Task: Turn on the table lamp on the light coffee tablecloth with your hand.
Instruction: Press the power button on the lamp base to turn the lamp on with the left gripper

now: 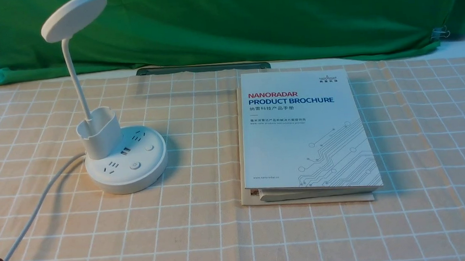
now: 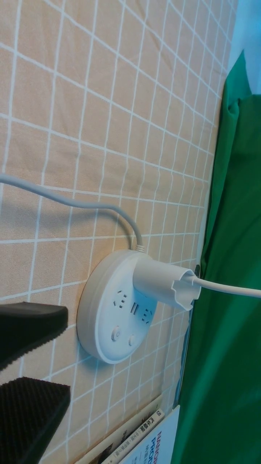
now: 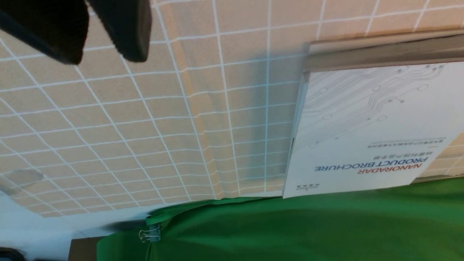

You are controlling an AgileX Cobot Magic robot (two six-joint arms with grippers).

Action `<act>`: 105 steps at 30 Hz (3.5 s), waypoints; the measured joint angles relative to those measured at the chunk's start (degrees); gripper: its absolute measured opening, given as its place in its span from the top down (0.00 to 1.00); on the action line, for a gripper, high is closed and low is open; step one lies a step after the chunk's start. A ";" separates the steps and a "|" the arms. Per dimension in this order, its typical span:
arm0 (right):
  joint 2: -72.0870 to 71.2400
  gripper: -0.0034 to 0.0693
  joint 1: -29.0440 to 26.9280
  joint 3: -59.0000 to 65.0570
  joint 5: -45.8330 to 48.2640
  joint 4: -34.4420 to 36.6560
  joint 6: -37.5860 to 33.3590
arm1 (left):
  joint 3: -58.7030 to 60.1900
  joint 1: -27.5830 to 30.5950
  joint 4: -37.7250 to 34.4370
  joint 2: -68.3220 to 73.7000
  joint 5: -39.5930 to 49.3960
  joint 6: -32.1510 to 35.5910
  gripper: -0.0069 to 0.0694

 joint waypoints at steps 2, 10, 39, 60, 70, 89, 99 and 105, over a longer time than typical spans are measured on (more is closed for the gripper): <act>0.00 0.62 0.00 0.00 0.00 0.00 0.00 | 0.00 0.00 0.08 0.00 0.00 0.00 0.60; 0.00 0.62 0.00 0.00 -0.07 0.00 0.00 | 0.00 0.00 1.72 0.00 -0.21 1.46 0.60; 0.00 0.62 0.00 0.00 -0.01 0.00 0.00 | -26.15 0.00 9.63 8.49 -20.85 -14.51 0.60; 0.00 0.62 0.00 0.00 -0.05 0.00 0.00 | -37.27 -0.82 -30.11 73.85 19.26 16.56 0.77; 0.00 0.62 0.00 0.00 -0.05 0.00 0.00 | -51.77 -15.43 -19.09 90.25 20.24 12.26 0.91; 0.00 0.62 0.00 0.00 -0.05 0.00 0.00 | -70.19 -17.17 7.98 105.33 12.37 -3.76 0.91; 0.00 0.62 0.00 0.00 -0.05 0.00 0.00 | -70.39 -17.17 14.08 108.64 8.42 -9.58 0.91; 0.00 0.62 0.00 0.00 -0.05 0.00 0.00 | -70.39 -17.17 16.37 108.75 7.15 -12.00 0.91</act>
